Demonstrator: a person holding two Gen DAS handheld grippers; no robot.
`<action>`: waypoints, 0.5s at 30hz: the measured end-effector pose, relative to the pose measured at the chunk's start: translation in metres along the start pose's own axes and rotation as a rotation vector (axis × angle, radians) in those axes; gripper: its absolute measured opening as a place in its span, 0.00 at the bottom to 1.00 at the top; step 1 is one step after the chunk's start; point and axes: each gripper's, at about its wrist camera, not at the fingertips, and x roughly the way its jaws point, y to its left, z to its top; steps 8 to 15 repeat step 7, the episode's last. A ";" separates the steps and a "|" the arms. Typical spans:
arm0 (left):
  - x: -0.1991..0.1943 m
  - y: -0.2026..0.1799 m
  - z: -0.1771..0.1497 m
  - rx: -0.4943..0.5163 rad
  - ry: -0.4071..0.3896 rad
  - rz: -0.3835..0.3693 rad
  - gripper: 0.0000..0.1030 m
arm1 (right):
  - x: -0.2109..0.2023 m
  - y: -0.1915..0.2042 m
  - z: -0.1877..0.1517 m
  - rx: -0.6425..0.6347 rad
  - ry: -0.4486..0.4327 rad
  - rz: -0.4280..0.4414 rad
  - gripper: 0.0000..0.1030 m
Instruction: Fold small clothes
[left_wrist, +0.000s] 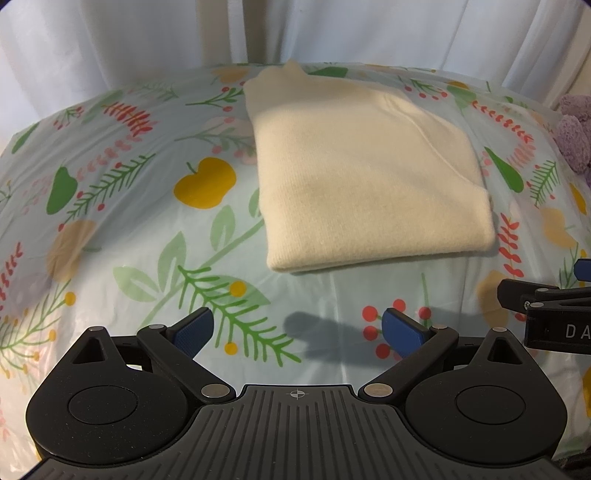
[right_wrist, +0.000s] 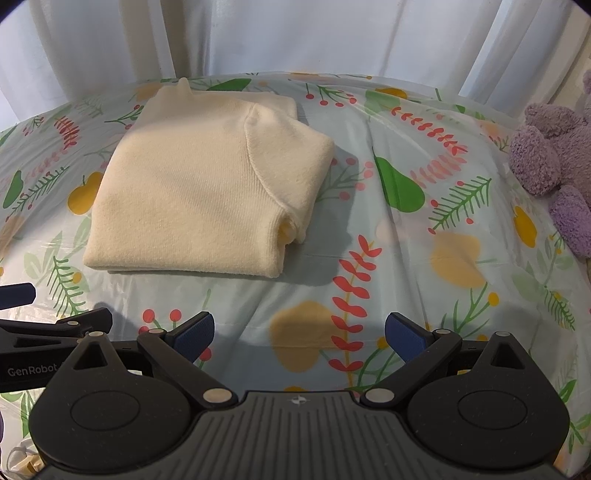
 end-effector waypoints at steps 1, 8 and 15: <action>0.000 0.000 0.000 0.001 0.000 -0.002 0.98 | 0.000 0.000 0.000 0.000 0.000 0.000 0.96; 0.001 0.000 0.000 0.006 -0.001 -0.003 0.98 | 0.000 0.000 0.000 -0.001 0.000 0.000 0.96; 0.001 0.000 0.000 0.006 -0.001 -0.003 0.98 | 0.000 0.000 0.000 -0.001 0.000 0.000 0.96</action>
